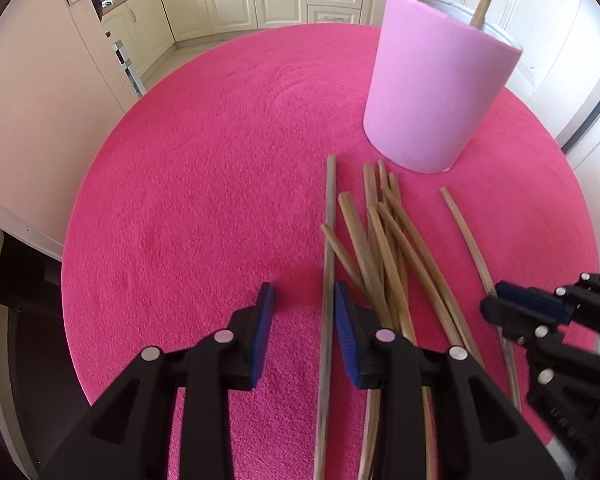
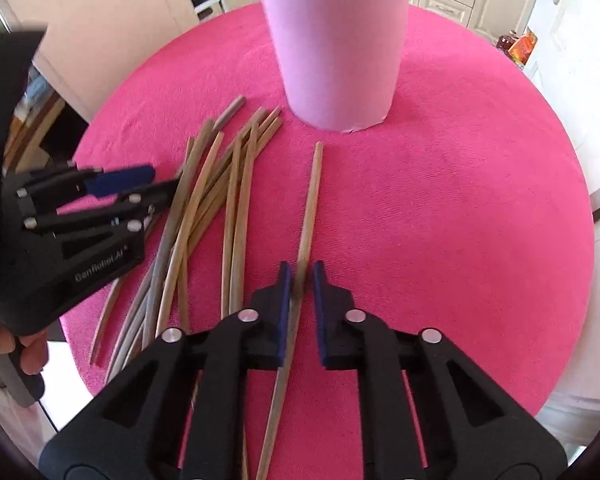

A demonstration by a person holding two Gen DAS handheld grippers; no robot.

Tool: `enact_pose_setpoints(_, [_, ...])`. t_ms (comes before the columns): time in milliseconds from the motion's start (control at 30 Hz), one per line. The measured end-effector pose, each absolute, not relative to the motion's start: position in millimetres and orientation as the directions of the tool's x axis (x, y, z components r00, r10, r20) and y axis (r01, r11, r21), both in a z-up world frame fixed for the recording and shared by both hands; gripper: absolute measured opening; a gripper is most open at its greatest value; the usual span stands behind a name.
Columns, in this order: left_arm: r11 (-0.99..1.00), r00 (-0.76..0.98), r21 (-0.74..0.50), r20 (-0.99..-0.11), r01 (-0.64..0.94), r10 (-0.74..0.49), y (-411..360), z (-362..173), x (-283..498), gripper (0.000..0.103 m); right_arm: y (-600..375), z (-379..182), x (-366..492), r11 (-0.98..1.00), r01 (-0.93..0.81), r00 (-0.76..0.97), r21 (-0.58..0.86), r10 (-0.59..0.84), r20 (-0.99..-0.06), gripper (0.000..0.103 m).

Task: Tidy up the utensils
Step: 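Lower both grippers back to the chopstick pile and close on chopsticks, then raise the held chopsticks above the pink cup with both grippers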

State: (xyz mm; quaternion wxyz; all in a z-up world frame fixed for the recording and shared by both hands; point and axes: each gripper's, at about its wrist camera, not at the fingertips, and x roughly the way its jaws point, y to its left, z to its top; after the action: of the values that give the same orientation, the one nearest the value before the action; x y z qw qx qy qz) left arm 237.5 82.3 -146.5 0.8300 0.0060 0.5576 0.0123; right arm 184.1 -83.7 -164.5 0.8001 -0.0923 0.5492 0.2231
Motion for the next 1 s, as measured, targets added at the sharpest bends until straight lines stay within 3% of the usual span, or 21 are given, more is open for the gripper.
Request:
enact_pose_setpoints(67, [1.0,0.38,0.03,-0.925,-0.005,0.029,77.5,-146.7,239.0,0.027,-81.5,-164.6,183.4,0.881,-0.465,0.3,0.084,0.246,-0.921,0.008])
enact_pose_setpoints(133, [1.0,0.384,0.017,-0.923,-0.009,0.019,81.0,-145.6,236.7,0.01,-82.9,-164.5,184.4,0.881,-0.465,0.304,0.092,0.256,-0.918,0.007])
enact_pose_setpoints(167, [1.0,0.386,0.006,-0.922,-0.019,0.013,83.6,-143.5,233.6,0.009,-84.2,-163.9,185.7,0.881,-0.463,0.305,0.098,0.262,-0.916,0.006])
enact_pose_setpoints(367, [0.992,0.427,-0.107,-0.902,-0.063,-0.071,100.9,-136.3,220.4,0.008,-98.9,-155.6,184.1,0.878,-0.453,0.332,0.155,0.328,-0.884,0.006])
enact_pose_setpoints(567, [0.986,0.515,-0.131,-0.855,-0.103,-0.06,111.8,-110.7,197.5,0.006,-117.4,-130.8,179.9,0.863,-0.459,0.394,0.211,0.41,-0.823,0.006])
enact_pose_setpoints(1000, [0.979,0.781,-0.204,-0.612,-0.005,-0.124,89.2,-40.9,176.5,0.006,-156.2,-80.7,177.3,0.818,-0.463,0.516,0.342,0.563,-0.646,0.006])
